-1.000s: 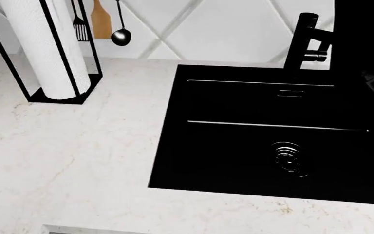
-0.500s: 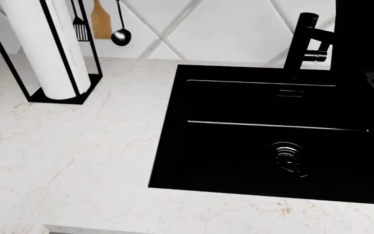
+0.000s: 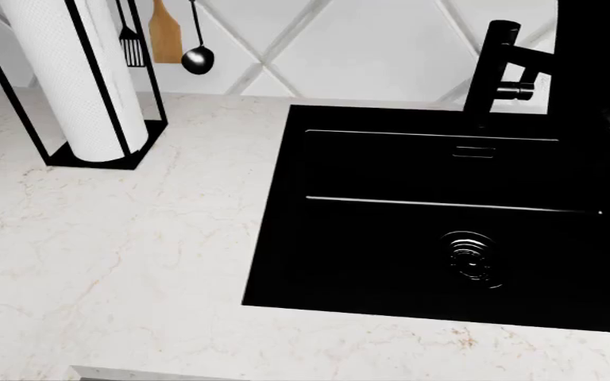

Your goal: Pick the lemon, brussel sprout from the counter and place them in the cabinet. Then close the cabinet.

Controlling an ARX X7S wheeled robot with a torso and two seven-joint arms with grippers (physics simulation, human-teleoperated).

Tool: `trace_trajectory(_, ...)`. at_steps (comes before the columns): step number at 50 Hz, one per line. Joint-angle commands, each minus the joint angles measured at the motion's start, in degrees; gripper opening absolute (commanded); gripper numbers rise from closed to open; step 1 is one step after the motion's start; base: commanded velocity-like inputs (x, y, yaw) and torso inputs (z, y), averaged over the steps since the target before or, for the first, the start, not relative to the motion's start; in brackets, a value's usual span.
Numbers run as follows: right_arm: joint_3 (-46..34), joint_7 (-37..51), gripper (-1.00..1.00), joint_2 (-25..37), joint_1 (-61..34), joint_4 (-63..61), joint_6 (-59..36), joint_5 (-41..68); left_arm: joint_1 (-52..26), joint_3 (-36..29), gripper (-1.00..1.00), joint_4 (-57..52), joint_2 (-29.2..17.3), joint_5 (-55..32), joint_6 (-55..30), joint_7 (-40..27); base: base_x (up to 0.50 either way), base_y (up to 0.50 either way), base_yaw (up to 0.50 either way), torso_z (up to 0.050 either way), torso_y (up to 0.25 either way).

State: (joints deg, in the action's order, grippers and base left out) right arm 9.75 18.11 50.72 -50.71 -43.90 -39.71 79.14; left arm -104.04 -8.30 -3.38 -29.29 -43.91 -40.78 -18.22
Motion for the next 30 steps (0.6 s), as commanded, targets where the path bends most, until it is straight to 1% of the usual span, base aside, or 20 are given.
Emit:
trace_trajectory(1, 0.1, 0.1, 1.00, -0.1, 0.4, -0.1, 0.2, -0.1, -5.6, -6.3, 1.00, 4.0, 4.2, 0.9, 2.2, 6.6, 0.00, 0.00, 0.00, 0.000, 0.000)
trace_trajectory(4, 0.3, -0.1, 1.00, -0.1, 0.7, -0.1, 0.4, -0.2, -6.3, -8.1, 1.00, 5.6, 5.0, 1.3, 2.5, 8.9, 0.00, 0.00, 0.00, 0.003, 0.000)
trace_trajectory(17, 0.7, -0.4, 1.00, 0.1, 1.3, -0.1, 0.7, -0.6, -9.2, -12.1, 1.00, 10.5, 7.9, 3.1, 4.3, 13.6, 0.00, 0.00, 0.00, 0.001, 0.000)
trace_trajectory(30, 1.6, -0.2, 1.00, 0.7, 2.1, -0.2, 0.9, -0.5, -14.0, -16.2, 1.00, 16.1, 11.0, 5.5, 5.8, 18.3, 0.00, 0.00, 0.00, 0.002, 0.002)
